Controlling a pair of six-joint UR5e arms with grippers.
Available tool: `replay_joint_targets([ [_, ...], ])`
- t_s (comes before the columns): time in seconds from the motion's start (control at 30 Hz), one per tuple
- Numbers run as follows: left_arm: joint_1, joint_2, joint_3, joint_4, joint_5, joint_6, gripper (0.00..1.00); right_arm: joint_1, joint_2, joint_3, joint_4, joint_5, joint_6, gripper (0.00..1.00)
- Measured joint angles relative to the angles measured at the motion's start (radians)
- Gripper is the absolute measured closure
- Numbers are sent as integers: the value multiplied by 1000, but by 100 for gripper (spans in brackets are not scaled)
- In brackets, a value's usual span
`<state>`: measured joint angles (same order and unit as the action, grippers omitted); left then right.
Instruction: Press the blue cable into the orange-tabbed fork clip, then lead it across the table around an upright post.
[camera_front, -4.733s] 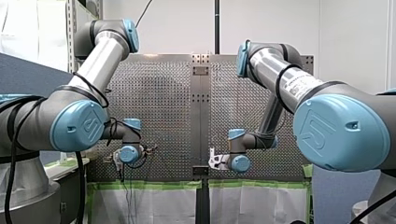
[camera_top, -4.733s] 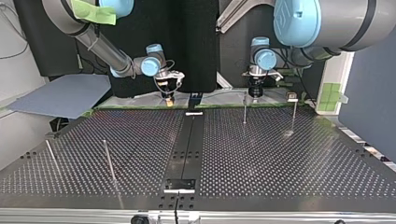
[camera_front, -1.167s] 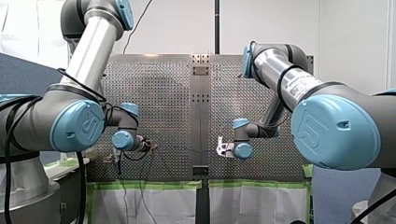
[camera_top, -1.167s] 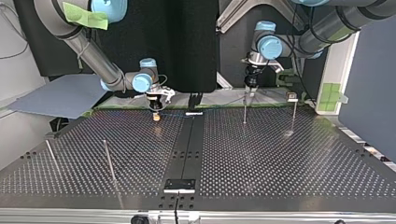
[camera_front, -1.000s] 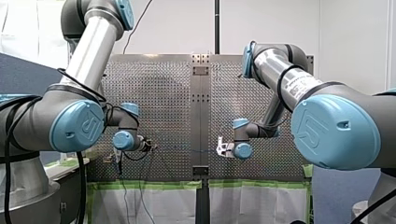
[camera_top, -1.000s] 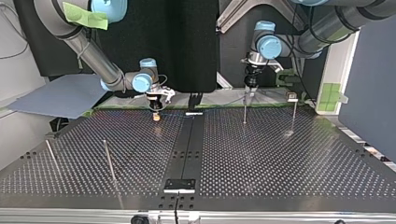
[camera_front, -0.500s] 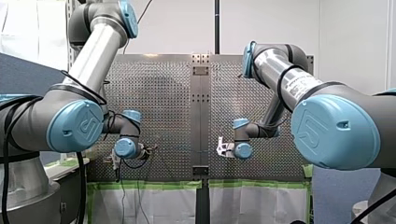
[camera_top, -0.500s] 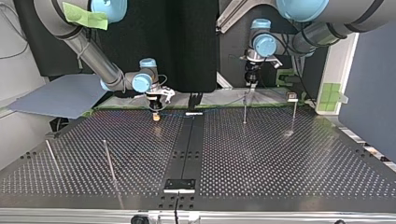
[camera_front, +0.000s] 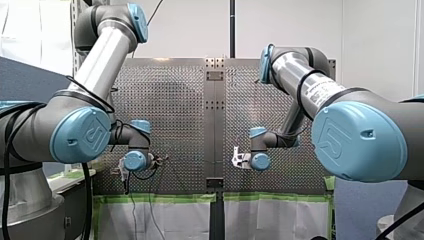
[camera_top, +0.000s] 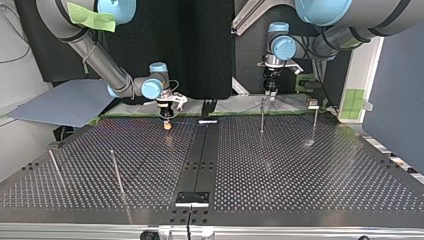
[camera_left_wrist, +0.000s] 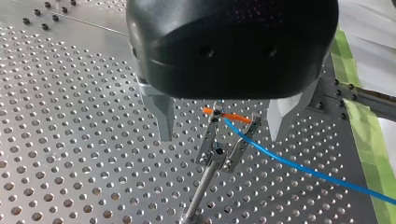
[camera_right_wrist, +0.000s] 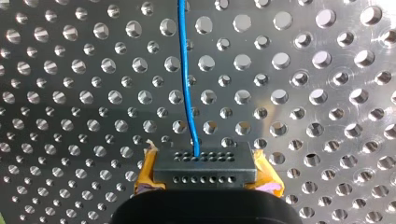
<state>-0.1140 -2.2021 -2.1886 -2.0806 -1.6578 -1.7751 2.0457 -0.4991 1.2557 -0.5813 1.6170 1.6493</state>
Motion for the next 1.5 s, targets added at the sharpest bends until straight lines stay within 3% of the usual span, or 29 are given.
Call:
replay_joint_targets([
  [0.83, -18, 0, 0, -30, 4, 9, 0, -1, 0, 0, 0, -1, 2, 100],
  [1.07, -69, 0, 0, -25, -6, -10, 0, 0, 1, 0, 1, -1, 0, 100],
  [1.37, -147, -1, 9, -14, -75, -83, 0, 1, 1, 0, 1, -2, 2, 100],
  [1.5, -184, -1, 14, -5, -83, -121, 0, 0, 1, 0, 1, -2, 4, 100],
])
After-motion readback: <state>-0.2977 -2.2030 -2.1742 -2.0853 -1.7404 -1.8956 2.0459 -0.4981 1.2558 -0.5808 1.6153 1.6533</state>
